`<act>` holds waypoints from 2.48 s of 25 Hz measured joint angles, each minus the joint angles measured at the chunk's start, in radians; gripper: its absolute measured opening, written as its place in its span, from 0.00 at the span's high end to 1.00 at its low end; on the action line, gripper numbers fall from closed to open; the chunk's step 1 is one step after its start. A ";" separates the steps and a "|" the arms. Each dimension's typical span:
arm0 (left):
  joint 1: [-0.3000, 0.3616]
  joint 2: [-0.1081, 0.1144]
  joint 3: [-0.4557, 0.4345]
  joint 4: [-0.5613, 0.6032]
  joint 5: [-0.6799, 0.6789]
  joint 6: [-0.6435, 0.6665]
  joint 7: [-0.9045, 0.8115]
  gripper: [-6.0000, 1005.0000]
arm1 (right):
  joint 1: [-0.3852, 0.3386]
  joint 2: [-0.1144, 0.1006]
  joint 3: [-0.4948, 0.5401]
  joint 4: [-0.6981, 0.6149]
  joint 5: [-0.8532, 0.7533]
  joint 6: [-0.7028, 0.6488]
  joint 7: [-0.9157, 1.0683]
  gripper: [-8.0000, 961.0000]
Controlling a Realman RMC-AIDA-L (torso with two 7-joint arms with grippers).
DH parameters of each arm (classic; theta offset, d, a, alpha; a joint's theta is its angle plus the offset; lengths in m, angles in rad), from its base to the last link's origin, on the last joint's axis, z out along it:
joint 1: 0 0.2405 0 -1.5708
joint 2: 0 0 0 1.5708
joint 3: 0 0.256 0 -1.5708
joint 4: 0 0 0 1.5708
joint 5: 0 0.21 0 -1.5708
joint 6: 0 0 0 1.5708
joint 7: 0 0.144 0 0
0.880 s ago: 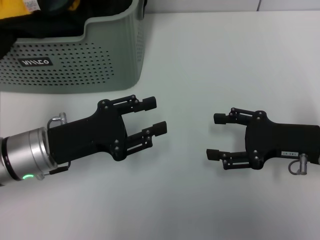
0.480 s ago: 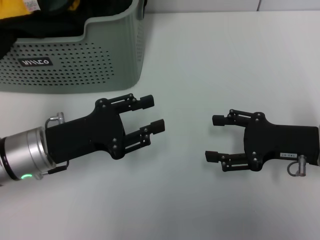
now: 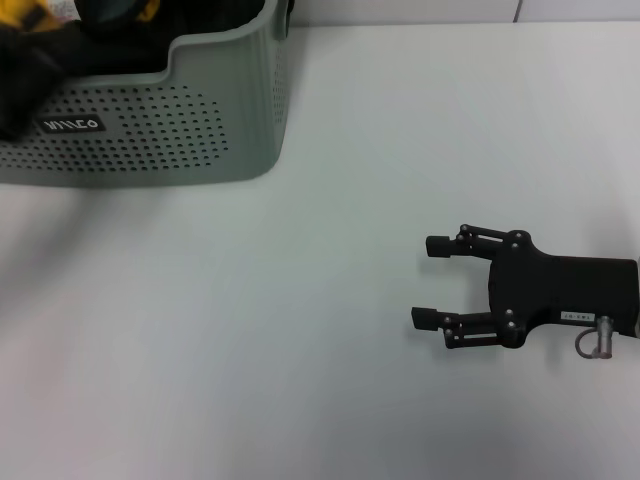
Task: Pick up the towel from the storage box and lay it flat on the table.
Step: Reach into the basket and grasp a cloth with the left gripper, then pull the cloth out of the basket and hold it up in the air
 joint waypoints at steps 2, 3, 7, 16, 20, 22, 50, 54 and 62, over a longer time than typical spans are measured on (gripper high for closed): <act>0.006 0.000 -0.045 0.058 -0.055 -0.014 -0.062 0.47 | 0.009 0.000 0.000 0.012 0.000 0.000 -0.011 0.11; 0.004 -0.002 -0.078 0.097 -0.087 -0.042 -0.095 0.48 | 0.009 0.000 0.000 0.012 0.000 0.000 -0.011 0.11; -0.015 -0.016 -0.129 0.180 -0.105 -0.170 -0.115 0.48 | 0.022 0.001 -0.001 0.016 -0.002 0.000 -0.013 0.11; -0.094 -0.026 -0.130 0.278 -0.032 -0.606 -0.149 0.50 | 0.013 0.002 -0.002 0.017 0.001 0.006 -0.036 0.11; -0.112 -0.028 -0.131 0.310 0.052 -0.696 -0.172 0.51 | 0.012 0.002 -0.002 0.016 0.003 0.007 -0.039 0.11; -0.121 -0.028 -0.131 0.316 0.089 -0.727 -0.193 0.51 | 0.012 0.002 -0.002 0.016 0.004 0.005 -0.039 0.11; -0.119 -0.022 -0.114 0.268 0.157 -0.708 -0.243 0.63 | 0.009 0.003 -0.002 0.055 0.005 0.010 -0.065 0.11; -0.126 -0.024 -0.115 0.267 0.152 -0.706 -0.233 0.76 | 0.007 0.005 -0.002 0.063 0.005 0.015 -0.065 0.11; -0.119 -0.031 -0.112 0.266 0.102 -0.673 -0.241 0.95 | 0.008 0.005 -0.002 0.067 0.005 0.017 -0.066 0.11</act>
